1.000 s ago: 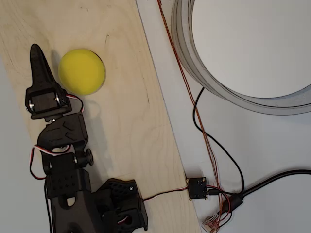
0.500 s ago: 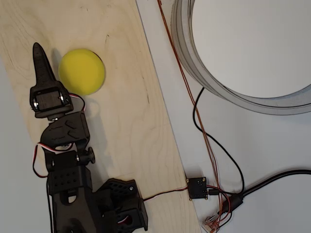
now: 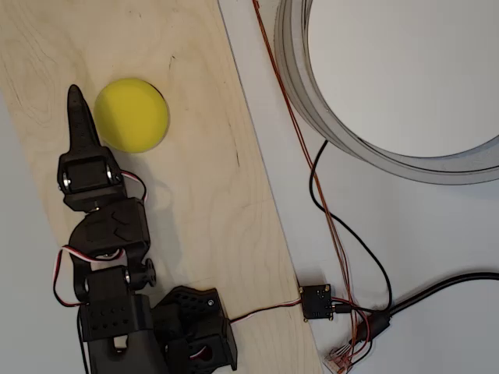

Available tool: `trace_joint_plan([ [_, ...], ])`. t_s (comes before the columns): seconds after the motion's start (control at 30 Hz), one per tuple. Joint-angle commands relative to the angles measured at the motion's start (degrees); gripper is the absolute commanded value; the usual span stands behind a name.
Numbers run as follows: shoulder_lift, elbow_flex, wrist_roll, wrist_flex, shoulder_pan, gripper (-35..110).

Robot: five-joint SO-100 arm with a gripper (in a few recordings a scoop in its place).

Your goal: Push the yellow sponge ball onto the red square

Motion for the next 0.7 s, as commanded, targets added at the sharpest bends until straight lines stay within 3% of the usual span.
trace_joint_plan([
  [0.0, 3.78, -0.09, 0.97, 2.11, 0.44, 14],
  [0.27, 3.43, -1.32, 11.78, 11.69, 2.99, 14],
  [0.67, 5.19, -1.05, 19.07, 25.75, 7.29, 16],
])
